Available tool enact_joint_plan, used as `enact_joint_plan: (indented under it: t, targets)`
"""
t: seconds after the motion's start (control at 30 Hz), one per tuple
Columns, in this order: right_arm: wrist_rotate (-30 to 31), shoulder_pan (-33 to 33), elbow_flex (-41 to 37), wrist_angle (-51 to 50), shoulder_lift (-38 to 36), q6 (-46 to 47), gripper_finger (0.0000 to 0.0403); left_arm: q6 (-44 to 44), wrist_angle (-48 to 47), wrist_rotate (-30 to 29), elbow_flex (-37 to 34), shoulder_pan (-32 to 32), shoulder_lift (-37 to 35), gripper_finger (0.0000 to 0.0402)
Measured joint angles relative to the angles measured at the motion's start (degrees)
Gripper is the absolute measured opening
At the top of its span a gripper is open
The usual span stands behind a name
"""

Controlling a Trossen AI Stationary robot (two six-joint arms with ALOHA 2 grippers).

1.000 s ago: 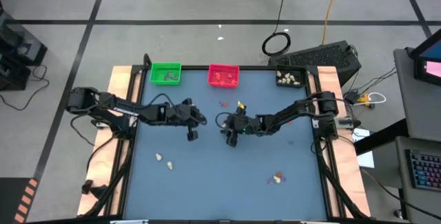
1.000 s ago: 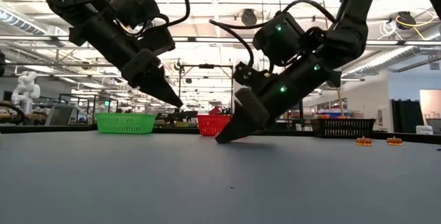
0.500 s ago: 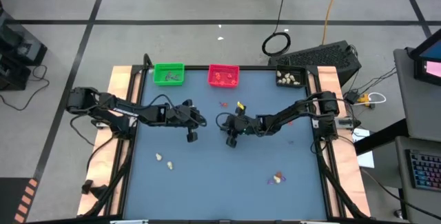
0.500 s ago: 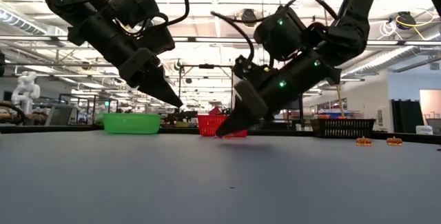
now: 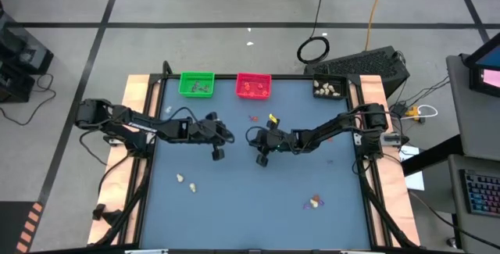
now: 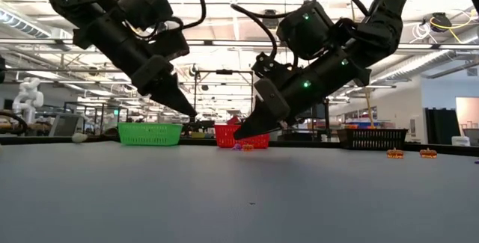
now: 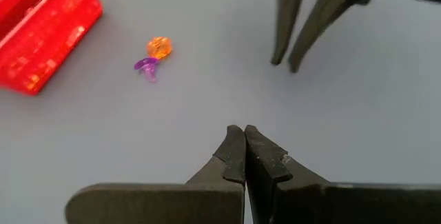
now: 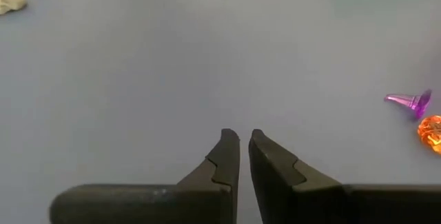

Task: Sort Halloween decoration
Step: Put the white skull toy into the black bin

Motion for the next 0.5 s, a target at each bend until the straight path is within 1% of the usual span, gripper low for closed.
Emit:
enact_joint_plan:
  t: [0.03, 0.07, 0.3, 0.4, 0.5]
  targets:
    - [0.0, 0.0, 0.0, 0.0, 0.0, 0.0, 0.0029, -0.2, -1.2, -0.4, 0.1, 0.3, -0.1, 0.0000]
    - [0.0, 0.0, 0.0, 0.0, 0.0, 0.0, 0.0029, -0.1, -4.2, -0.6, 0.6, 0.6, -0.5, 0.0000]
    - [0.0, 0.0, 0.0, -0.4, 0.0, 0.0, 0.0029, 1.3, -36.6, -2.2, 7.7, 3.5, -4.1, 0.0000]
    - [-0.1, 0.0, 0.0, -0.4, 0.0, 0.0, 0.0029, 1.2, -45.5, -3.3, 9.6, 5.4, -4.8, 0.0000]
    - [-0.1, 0.3, 0.0, -0.5, 0.0, 0.0, 0.0029, 1.1, -50.3, -5.5, 10.2, 8.1, -4.8, 0.0000]
